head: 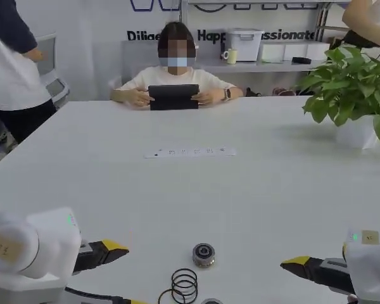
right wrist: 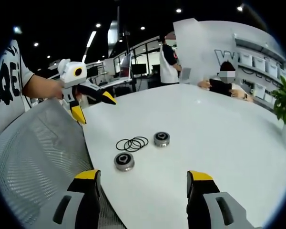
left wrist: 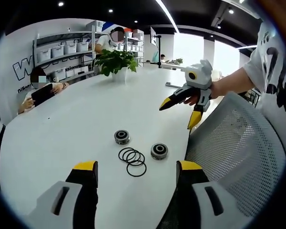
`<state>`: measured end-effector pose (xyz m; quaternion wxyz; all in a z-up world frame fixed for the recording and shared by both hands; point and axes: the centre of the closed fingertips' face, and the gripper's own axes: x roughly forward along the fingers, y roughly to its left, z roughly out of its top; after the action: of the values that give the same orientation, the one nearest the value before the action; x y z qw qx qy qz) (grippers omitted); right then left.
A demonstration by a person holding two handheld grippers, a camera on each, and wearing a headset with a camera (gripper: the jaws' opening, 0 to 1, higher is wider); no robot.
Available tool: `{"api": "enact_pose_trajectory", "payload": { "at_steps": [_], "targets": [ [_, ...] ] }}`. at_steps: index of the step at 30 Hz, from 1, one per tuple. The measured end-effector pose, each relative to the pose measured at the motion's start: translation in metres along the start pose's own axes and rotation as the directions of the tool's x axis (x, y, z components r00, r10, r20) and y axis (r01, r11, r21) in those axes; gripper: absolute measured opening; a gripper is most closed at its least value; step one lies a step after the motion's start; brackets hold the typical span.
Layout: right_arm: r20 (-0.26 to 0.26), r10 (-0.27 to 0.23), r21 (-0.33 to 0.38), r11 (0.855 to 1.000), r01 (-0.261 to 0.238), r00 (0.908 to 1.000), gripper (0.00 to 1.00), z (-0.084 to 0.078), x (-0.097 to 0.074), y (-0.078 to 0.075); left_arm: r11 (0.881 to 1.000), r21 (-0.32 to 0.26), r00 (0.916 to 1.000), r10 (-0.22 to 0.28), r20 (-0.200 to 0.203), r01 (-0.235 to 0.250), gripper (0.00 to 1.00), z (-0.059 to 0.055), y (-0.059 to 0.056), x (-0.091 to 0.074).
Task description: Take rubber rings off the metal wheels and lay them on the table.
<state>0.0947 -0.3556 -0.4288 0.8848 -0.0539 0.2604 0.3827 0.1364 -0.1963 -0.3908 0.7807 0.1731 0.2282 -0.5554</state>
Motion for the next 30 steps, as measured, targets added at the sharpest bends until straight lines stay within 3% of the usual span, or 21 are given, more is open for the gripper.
{"api": "enact_pose_trajectory", "payload": {
  "at_steps": [20,30],
  "targets": [
    [0.005,-0.021,-0.001,1.000,0.021,0.9998,0.73,0.004,-0.011,-0.002,1.000,0.000,1.0000,0.005,0.007,-0.005,0.64,0.008,0.001,-0.005],
    [0.005,-0.019,-0.004,1.000,0.019,0.9998,0.72,0.004,-0.015,0.000,1.000,-0.010,1.0000,0.005,0.003,-0.005,0.64,0.005,-0.002,-0.010]
  ]
}}
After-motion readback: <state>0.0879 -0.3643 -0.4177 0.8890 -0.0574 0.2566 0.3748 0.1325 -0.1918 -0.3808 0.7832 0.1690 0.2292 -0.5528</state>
